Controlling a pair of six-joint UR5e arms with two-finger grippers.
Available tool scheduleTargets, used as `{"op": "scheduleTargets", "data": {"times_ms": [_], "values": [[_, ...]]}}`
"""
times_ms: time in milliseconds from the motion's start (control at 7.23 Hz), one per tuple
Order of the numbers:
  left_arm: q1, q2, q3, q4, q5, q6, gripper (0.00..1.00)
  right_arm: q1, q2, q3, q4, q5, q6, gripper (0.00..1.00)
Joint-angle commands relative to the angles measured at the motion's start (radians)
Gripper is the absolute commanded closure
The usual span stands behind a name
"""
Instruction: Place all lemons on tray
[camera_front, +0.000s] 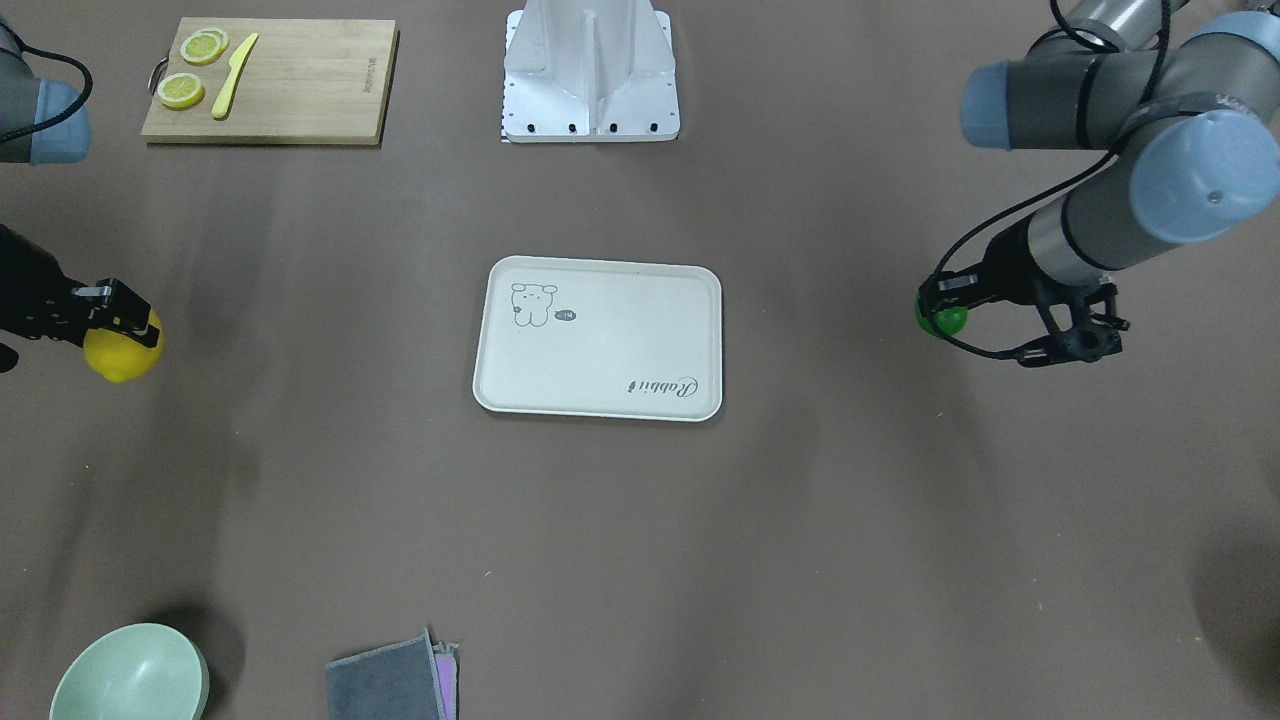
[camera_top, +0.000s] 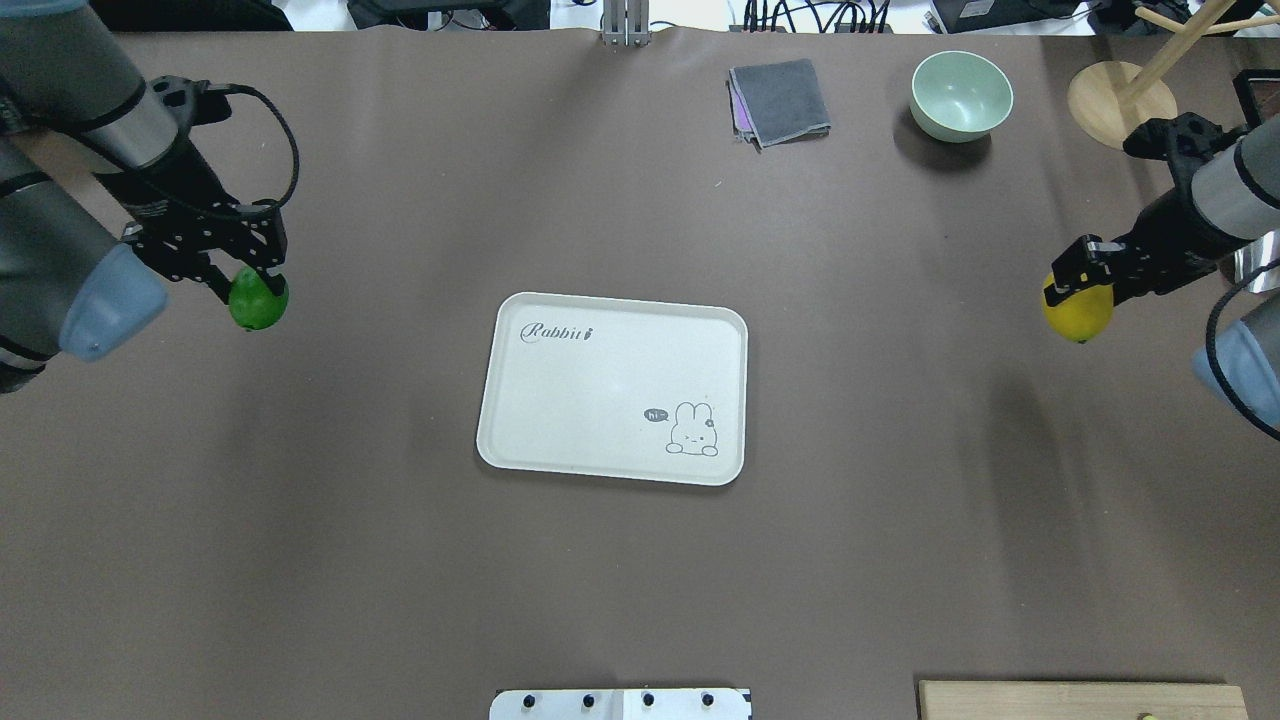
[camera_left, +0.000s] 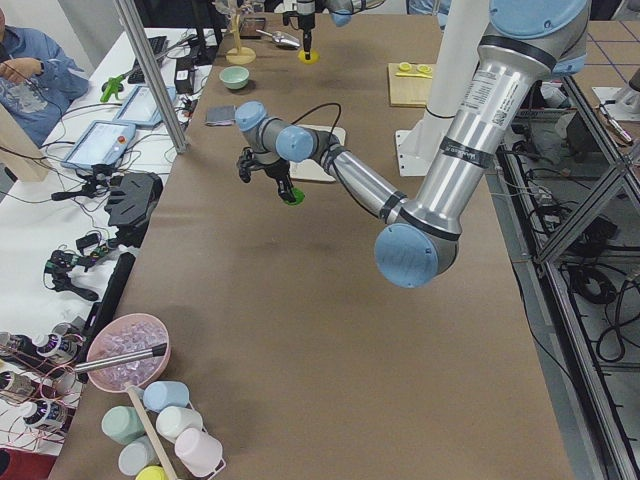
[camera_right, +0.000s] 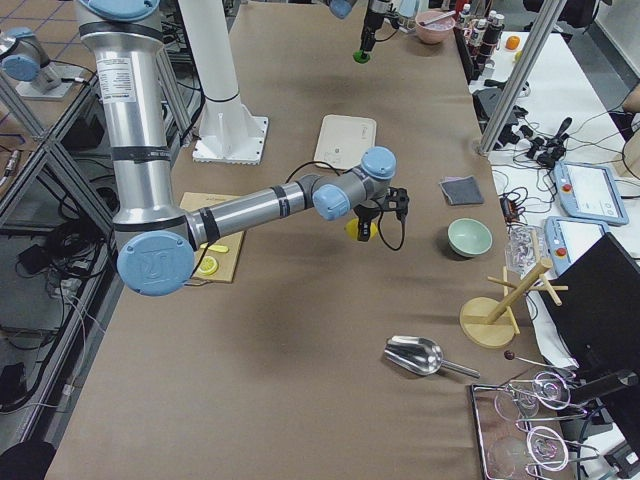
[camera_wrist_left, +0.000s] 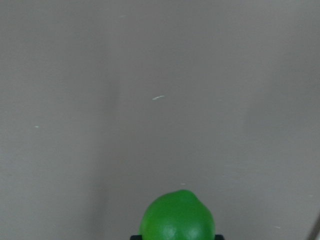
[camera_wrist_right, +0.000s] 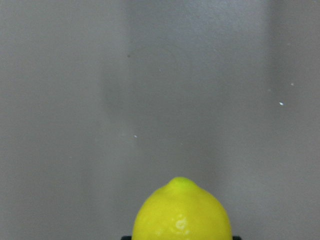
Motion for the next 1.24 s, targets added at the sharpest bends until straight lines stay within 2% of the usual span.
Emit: {"op": "scheduleTargets", "data": {"times_ms": [0, 138, 277, 415, 691, 968, 1106], "values": [[0.106, -0.122, 0.043, 0.014, 0.05, -0.128, 1.0, -0.123, 0.183, -0.026, -0.023, -0.074, 0.15, 1.0], [0.137, -0.174, 0.093, -0.03, 0.073, -0.196, 1.0, -0.234, 0.277, -0.033, -0.021, -0.169, 0.266, 1.0], [0.178, -0.184, 0.139, -0.154, 0.083, -0.311, 1.0, -0.311, 0.366, -0.068, -0.018, -0.245, 0.333, 1.0], [0.198, -0.213, 0.187, -0.258, 0.113, -0.426, 1.0, -0.365, 0.464, -0.13, -0.015, -0.251, 0.387, 1.0], [0.264, -0.271, 0.225, -0.282, 0.17, -0.57, 1.0, -0.444, 0.503, -0.19, 0.024, -0.32, 0.418, 1.0], [0.33, -0.294, 0.265, -0.394, 0.221, -0.733, 1.0, -0.49, 0.497, -0.23, 0.052, -0.324, 0.441, 1.0], [0.367, -0.311, 0.271, -0.406, 0.283, -0.794, 1.0, -0.495, 0.508, -0.246, 0.054, -0.321, 0.479, 1.0]]}}
